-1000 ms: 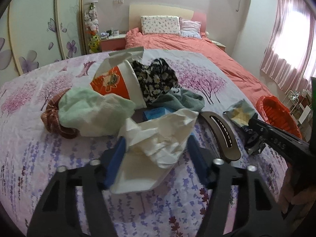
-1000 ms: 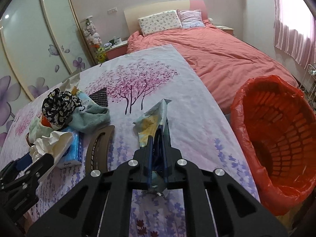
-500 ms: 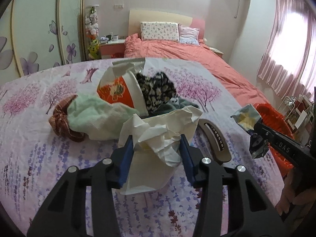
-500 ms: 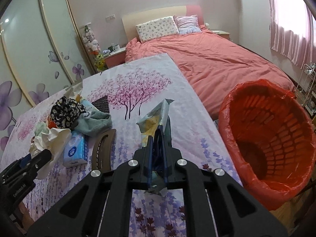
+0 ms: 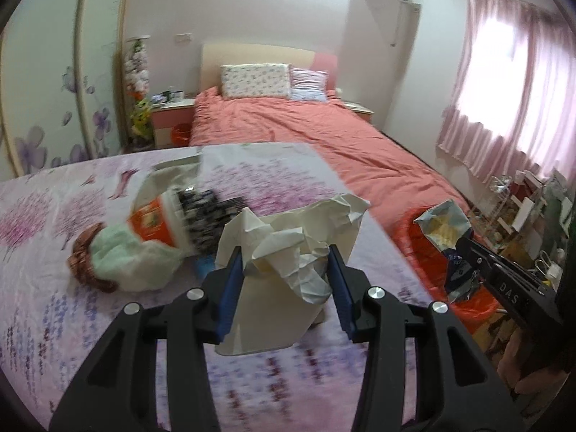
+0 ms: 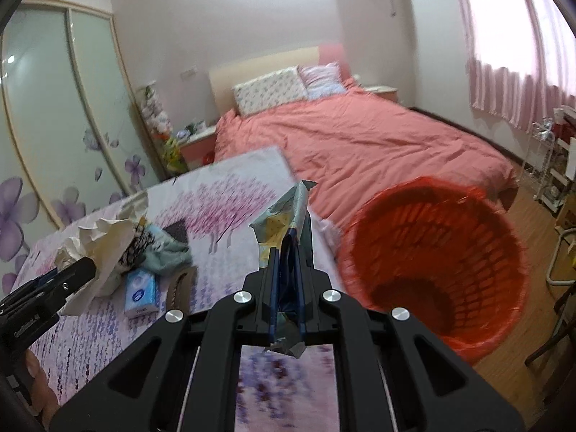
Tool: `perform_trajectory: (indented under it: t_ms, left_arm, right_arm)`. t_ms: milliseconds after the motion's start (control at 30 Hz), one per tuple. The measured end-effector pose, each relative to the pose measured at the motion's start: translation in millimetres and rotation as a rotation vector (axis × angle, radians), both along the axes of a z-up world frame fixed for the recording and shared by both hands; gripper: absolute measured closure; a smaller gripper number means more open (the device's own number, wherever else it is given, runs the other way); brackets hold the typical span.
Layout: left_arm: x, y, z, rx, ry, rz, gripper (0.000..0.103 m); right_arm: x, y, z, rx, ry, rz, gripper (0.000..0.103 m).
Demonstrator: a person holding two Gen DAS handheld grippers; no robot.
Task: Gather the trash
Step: 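Carry both items over the red basket and open both tools to drop them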
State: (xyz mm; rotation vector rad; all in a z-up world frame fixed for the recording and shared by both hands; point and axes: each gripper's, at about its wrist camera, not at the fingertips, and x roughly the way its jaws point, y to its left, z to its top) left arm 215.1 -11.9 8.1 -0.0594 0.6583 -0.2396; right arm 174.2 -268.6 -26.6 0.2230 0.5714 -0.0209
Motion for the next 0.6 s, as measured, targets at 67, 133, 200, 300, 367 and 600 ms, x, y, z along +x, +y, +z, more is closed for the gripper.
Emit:
perform_trajectory:
  t_ms: [67,133,200,300,367,600]
  left_arm:
    - [3.0,-16.4,2.9,-0.006,-0.002,-0.03,0.058]
    - [6.1,-34.0,4.1,-0.011,-0.003,-0.063,0.058]
    - [10.0,-56.4,5.6,-0.017,0.0,-0.105,0.058]
    - [14.6,-91.4,4.9,-0.018,0.004,-0.167,0.058]
    - [19.9,-114.5,3.5,-0.023,0.011,-0.209,0.058]
    - [40.9,-183.3,-7.6,-0.021,0.022,-0.317,0.058]
  right_arm:
    - [-5.7,-12.6,4.7,0.0,-0.026,-0.037,0.094]
    - [-11.9,-28.8,8.5,0.003,-0.053,-0.085,0.094]
    - [-15.7,-42.1,9.9,0.002,-0.073,-0.127,0.094]
    - [-18.0,-57.9,9.1,0.005,-0.092,-0.176,0.094]
    - [-18.0,-69.0,6.8,0.011,-0.1,-0.207,0.094]
    - [-15.0,-108.4,-12.5,0.077,-0.101,-0.299,0.094]
